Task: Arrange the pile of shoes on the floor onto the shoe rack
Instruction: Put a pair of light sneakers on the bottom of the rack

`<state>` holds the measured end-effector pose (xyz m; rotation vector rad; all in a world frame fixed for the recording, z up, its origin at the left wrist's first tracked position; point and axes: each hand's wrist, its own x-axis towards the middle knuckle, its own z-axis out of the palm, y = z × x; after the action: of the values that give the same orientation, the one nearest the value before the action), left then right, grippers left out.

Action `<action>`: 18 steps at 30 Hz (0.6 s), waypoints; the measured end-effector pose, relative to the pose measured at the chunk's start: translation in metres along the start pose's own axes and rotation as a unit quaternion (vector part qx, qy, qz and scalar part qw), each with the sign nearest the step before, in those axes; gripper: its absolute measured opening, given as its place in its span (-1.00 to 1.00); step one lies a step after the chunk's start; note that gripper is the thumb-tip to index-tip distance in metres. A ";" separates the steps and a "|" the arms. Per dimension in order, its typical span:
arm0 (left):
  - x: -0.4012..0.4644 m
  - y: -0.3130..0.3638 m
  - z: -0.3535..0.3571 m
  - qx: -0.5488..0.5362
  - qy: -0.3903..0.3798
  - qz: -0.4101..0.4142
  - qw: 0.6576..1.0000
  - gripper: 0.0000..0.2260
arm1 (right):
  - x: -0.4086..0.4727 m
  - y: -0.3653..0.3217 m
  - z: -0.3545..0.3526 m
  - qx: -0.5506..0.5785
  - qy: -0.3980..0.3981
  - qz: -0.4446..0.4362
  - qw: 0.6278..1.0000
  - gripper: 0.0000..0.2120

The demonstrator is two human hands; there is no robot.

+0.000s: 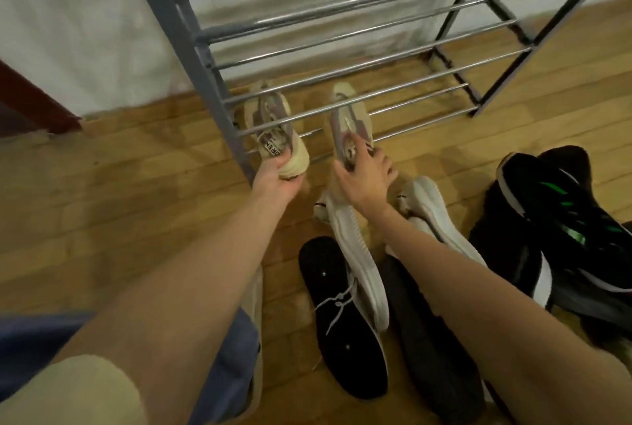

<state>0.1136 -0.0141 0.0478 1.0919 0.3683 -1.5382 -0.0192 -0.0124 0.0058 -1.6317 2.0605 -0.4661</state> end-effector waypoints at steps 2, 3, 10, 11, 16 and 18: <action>0.012 0.003 -0.001 -0.002 -0.002 0.005 1.000 -0.71 | 0.018 -0.005 0.012 -0.014 0.004 -0.025 1.000 -0.41; 0.018 0.004 -0.002 0.003 -0.004 0.007 1.000 -0.79 | 0.025 -0.008 0.017 -0.025 0.007 -0.038 0.999 -0.42; 0.044 0.007 -0.008 0.010 0.045 0.015 0.999 -0.63 | 0.072 -0.019 0.047 -0.057 0.024 -0.062 0.996 -0.43; 0.044 0.007 -0.010 0.096 0.067 0.026 0.993 -0.60 | 0.076 -0.018 0.049 -0.042 0.016 -0.061 0.997 -0.43; 0.039 0.009 -0.017 0.505 0.138 0.137 0.841 -0.49 | 0.070 -0.001 0.030 0.038 -0.024 -0.122 0.991 -0.51; 0.036 0.008 -0.019 0.578 0.130 0.156 0.790 -0.58 | 0.048 0.010 0.013 0.040 -0.024 -0.142 0.989 -0.56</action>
<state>0.1319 -0.0239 0.0123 2.1853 -0.6834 -1.2416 -0.0290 -0.0567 -0.0177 -1.8766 1.7580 -0.5911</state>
